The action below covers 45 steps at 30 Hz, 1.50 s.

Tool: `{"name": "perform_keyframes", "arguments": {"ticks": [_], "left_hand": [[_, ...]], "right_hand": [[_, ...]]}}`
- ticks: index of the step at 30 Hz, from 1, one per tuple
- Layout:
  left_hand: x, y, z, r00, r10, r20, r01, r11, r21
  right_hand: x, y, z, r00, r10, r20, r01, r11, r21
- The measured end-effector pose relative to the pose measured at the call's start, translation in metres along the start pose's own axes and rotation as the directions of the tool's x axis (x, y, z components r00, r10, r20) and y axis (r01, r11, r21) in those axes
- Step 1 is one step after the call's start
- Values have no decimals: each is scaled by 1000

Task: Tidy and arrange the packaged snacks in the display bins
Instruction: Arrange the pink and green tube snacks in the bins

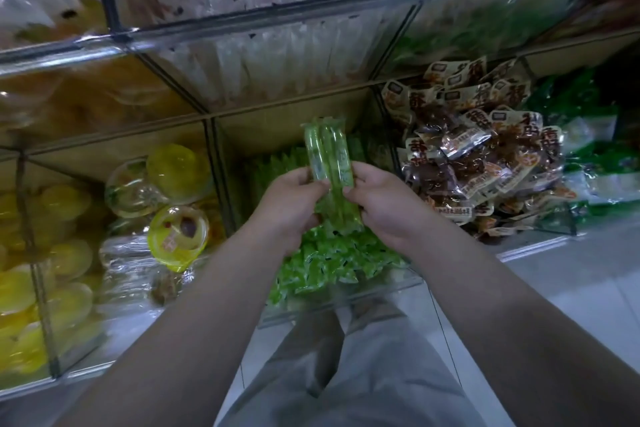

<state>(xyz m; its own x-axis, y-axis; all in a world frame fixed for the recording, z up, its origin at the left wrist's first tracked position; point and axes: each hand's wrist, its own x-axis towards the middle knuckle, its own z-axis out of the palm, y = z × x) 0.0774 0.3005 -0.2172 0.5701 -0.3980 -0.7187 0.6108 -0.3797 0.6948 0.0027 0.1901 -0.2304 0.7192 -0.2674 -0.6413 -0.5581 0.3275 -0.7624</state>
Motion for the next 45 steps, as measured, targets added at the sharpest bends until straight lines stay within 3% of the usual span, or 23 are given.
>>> {"name": "perform_keyframes", "arguments": {"ticks": [4, 9, 15, 24, 31, 45], "left_hand": [[15, -11, 0, 997, -47, -55, 50, 997, 67], [18, -16, -8, 993, -101, -53, 101, 995, 0], [-2, -13, -11, 999, 40, -22, -43, 989, -138], [-43, 29, 3, 958, 283, 37, -253, 902, -350], [-66, 63, 30, 905, 412, 103, -355, 868, -348], [-93, 122, 96, 849, 515, 121, -440, 815, -378]], "right_hand": [[19, 11, 7, 999, 39, -18, -41, 997, -60], [30, 12, 6, 996, 32, -87, -33, 999, -13], [19, -7, 9, 993, -52, -108, 62, 993, 99], [-34, -48, 11, 973, -227, -48, 232, 943, 238], [-64, -74, -14, 939, -338, -69, 344, 901, 265], [-94, -129, -83, 882, -465, -74, 470, 855, 220]]}}
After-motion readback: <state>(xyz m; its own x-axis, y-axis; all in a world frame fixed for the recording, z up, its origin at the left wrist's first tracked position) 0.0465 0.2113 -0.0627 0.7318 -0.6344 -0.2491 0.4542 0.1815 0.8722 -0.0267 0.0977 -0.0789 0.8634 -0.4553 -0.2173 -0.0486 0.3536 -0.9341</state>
